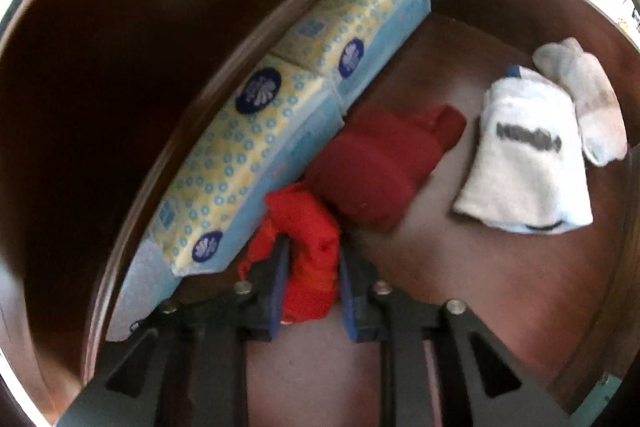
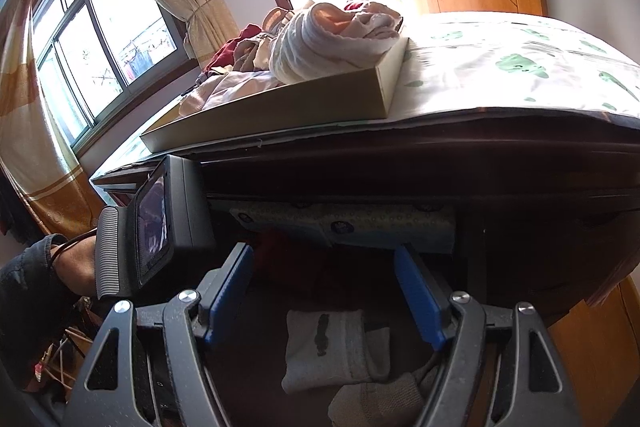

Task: Take underwear out of drawer
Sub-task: 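Grasp the bright red sock with the left gripper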

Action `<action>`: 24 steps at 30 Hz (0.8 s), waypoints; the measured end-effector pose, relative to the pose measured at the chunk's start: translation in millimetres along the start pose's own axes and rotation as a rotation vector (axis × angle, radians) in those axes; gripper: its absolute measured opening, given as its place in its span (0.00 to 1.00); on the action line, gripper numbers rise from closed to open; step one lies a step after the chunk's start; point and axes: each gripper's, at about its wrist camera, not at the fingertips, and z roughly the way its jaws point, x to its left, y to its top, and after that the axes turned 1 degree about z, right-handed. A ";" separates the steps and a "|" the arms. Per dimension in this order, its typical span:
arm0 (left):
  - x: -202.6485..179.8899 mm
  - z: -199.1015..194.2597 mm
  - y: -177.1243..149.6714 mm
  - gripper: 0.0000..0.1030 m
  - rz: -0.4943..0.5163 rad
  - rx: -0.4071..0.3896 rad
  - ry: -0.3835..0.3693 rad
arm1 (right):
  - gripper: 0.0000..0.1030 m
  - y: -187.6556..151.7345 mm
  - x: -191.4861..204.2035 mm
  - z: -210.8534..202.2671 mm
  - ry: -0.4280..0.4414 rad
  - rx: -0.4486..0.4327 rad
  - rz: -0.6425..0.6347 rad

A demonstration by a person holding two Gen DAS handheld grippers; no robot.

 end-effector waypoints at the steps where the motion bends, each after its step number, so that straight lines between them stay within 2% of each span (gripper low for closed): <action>1: -0.3 -3.9 -2.7 0.17 0.001 -0.004 -0.015 | 0.72 0.3 -0.3 0.8 -0.001 0.002 0.002; 5: 2.5 -25.6 -14.6 0.16 -0.022 -0.026 -0.041 | 0.72 1.0 -1.1 2.7 -0.001 0.008 0.004; 14: 23.7 -76.6 -50.7 0.16 -0.244 -0.114 -0.176 | 0.72 2.1 -1.9 10.6 -0.011 0.037 0.010; 19: 21.9 -81.8 -66.9 0.16 -0.342 -0.141 -0.192 | 0.72 1.7 -1.7 14.7 -0.004 0.061 0.006; 22: 38.0 -75.9 -80.1 0.16 -0.367 -0.146 -0.167 | 0.72 2.4 -3.0 20.5 0.002 0.102 0.004; 24: 40.1 -74.6 -79.7 0.16 -0.380 -0.165 -0.179 | 0.72 2.5 -4.2 23.4 -0.002 0.123 0.010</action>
